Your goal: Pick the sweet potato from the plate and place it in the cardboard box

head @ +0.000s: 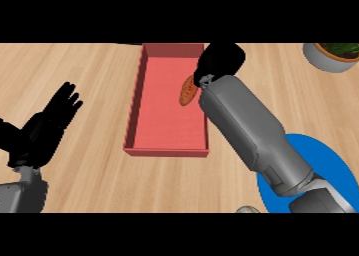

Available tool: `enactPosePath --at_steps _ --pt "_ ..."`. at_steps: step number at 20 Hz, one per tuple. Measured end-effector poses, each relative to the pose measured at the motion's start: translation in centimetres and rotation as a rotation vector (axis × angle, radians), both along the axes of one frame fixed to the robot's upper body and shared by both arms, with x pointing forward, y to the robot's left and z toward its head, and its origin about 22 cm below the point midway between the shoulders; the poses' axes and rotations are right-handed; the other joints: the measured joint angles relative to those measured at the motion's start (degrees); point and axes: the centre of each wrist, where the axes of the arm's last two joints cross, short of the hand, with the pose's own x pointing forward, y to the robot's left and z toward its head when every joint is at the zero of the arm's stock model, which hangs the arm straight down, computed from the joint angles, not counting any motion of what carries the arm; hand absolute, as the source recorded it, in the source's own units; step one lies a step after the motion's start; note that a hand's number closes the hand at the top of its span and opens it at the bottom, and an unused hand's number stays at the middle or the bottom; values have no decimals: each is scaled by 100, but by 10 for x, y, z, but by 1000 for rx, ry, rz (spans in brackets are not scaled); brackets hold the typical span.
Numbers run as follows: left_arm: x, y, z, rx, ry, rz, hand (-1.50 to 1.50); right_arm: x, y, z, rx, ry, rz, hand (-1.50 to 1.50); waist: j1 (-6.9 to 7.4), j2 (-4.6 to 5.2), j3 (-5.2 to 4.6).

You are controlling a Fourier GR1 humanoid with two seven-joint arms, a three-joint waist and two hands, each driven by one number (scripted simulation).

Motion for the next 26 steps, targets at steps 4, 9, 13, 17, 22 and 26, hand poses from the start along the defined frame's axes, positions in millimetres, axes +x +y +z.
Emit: enactPosePath --at_steps 4,9,13,17,22,26 --pt "0 3 -1 3 0 18 0 -7 4 -1 24 -122 45 -150 -66 -25 2" --pt "-6 10 -6 2 16 43 0 -11 4 14 114 -360 58 -150 -253 -91 5" --pt "-10 17 -11 4 26 70 0 -15 -2 20 188 -513 47 -150 -387 -136 5" --pt "-14 23 -11 5 32 91 0 -21 -12 13 238 -608 19 -150 -507 -174 6" --pt "-21 25 -17 3 39 104 0 -40 -25 -2 303 -692 -9 -150 -627 -221 6" --pt "-25 27 -17 5 36 115 0 -65 -28 -17 333 -724 -3 -150 -677 -225 4"
